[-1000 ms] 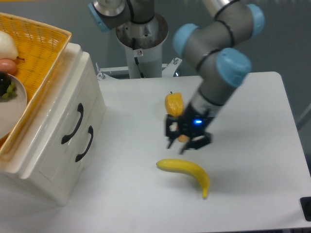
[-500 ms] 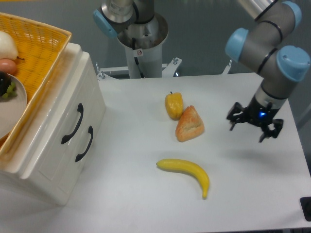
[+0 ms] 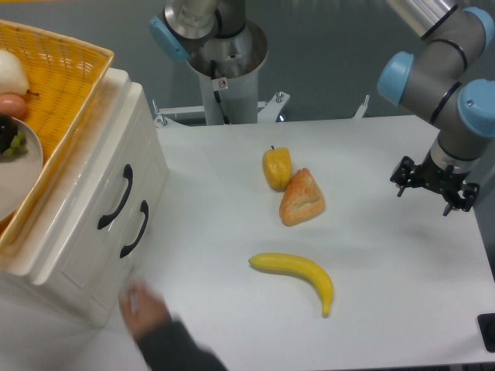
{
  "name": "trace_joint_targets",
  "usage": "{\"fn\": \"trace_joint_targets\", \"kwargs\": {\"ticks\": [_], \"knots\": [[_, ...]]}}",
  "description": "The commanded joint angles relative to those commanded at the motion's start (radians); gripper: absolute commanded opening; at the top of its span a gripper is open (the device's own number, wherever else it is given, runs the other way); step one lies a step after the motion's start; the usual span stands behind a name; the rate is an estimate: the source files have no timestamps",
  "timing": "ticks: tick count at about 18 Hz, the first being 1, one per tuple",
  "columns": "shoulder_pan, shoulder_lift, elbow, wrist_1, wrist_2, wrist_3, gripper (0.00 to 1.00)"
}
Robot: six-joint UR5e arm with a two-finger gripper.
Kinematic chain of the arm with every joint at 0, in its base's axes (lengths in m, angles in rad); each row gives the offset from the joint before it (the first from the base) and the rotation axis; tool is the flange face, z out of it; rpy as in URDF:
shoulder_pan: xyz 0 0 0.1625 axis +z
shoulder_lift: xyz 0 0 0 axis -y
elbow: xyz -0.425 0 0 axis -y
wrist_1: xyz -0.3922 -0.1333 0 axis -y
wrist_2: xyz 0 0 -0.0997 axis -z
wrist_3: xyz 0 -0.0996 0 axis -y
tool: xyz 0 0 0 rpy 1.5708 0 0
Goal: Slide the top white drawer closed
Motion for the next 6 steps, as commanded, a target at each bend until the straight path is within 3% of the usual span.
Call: {"fn": "trace_joint_targets", "kwargs": {"ticks": [6], "knots": [[-0.043, -0.014, 0.014, 0.002, 0.0, 0.031, 1.0]]}}
